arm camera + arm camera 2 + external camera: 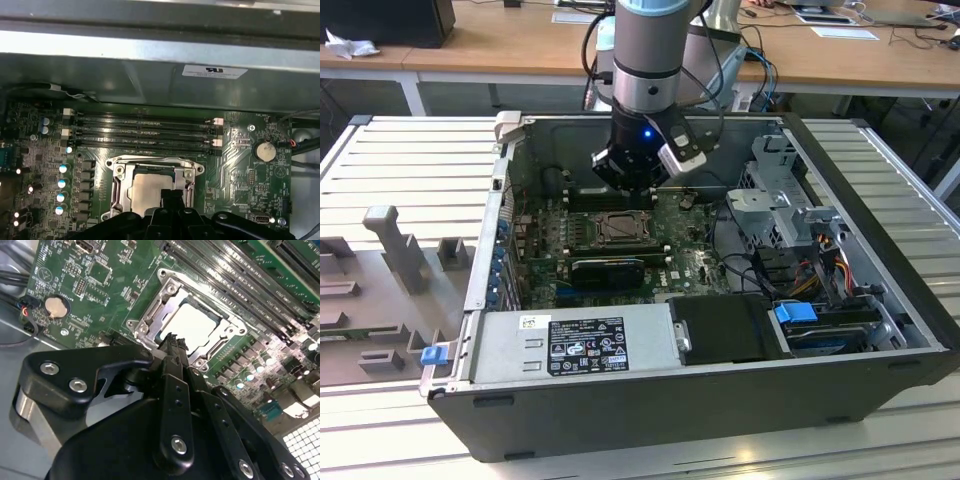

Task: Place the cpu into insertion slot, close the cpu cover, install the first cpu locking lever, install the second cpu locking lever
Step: 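Install the second cpu locking lever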

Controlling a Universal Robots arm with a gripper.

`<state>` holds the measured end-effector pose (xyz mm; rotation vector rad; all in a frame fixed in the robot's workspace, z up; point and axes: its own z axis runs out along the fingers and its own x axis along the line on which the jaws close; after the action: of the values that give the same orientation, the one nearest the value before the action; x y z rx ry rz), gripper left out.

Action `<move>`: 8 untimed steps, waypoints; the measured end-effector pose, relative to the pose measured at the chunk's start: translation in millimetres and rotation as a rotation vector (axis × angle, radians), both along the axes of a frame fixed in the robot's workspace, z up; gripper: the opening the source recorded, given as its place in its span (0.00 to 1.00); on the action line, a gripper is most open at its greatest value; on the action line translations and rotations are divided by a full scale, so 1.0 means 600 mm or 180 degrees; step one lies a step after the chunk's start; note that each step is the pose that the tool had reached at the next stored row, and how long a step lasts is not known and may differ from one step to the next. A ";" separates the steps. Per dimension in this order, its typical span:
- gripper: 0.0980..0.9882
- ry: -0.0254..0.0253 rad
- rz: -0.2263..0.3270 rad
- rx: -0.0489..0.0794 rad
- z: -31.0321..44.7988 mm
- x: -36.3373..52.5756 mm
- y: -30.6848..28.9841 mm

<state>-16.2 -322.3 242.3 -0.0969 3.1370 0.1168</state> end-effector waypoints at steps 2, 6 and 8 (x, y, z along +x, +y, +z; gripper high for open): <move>0.01 0.0000 0.0000 0.0000 0.000 0.000 -0.0030; 0.01 0.0000 0.0000 0.0000 0.000 0.000 -0.0117; 0.01 0.0000 0.0000 0.0000 0.000 0.000 -0.0154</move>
<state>-16.2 -331.5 242.3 -0.0968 3.1370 0.1168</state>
